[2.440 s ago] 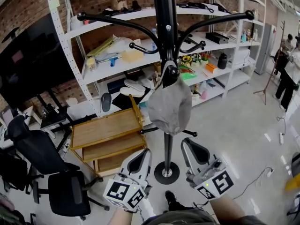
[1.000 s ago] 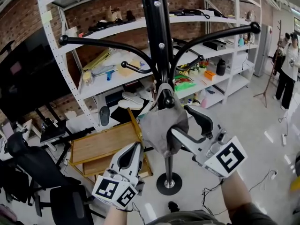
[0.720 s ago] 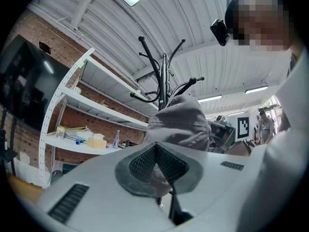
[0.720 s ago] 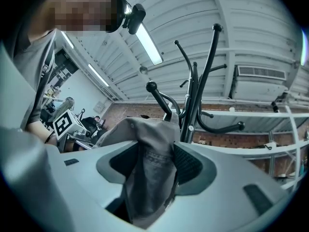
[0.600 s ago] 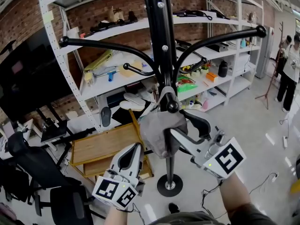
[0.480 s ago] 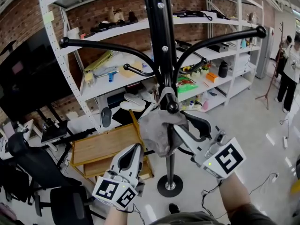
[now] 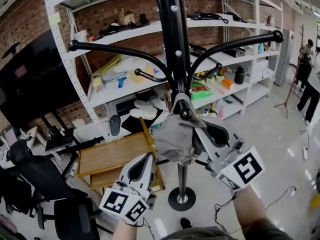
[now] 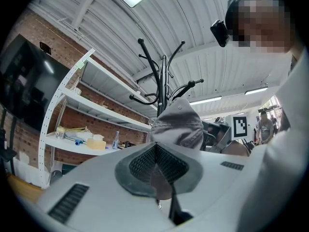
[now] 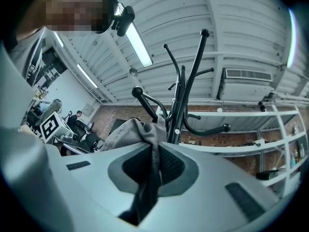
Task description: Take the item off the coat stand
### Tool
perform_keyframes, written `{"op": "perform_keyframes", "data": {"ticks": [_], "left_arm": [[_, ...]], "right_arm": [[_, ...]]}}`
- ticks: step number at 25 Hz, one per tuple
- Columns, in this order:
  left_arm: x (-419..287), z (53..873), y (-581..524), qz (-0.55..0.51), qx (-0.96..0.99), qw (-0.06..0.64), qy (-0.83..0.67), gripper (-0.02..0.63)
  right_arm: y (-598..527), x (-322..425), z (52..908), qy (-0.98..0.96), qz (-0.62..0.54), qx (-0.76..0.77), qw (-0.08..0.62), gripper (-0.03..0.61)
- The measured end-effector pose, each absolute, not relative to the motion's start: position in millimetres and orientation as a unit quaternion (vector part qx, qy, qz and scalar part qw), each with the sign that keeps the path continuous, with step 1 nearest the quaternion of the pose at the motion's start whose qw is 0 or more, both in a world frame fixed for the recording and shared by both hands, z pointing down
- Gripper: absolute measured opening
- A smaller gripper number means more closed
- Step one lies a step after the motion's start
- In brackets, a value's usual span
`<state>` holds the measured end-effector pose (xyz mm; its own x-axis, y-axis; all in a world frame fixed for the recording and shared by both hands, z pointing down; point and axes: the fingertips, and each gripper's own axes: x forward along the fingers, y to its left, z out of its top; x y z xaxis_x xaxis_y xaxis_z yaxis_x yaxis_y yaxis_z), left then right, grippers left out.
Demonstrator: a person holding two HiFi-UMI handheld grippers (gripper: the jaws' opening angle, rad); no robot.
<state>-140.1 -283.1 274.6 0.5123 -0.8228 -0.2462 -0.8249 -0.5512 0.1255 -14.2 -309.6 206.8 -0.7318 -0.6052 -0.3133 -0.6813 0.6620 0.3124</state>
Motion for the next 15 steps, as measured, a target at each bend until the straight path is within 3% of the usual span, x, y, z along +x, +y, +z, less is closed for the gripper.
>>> {"op": "perform_keyframes", "data": {"ticks": [15], "left_arm": [[-136, 261, -260, 0.143, -0.868, 0.02, 0.476, 0.008]], "right_arm": [[-277, -11, 168, 0.894, 0.238, -0.351, 0.142, 0.026]]}}
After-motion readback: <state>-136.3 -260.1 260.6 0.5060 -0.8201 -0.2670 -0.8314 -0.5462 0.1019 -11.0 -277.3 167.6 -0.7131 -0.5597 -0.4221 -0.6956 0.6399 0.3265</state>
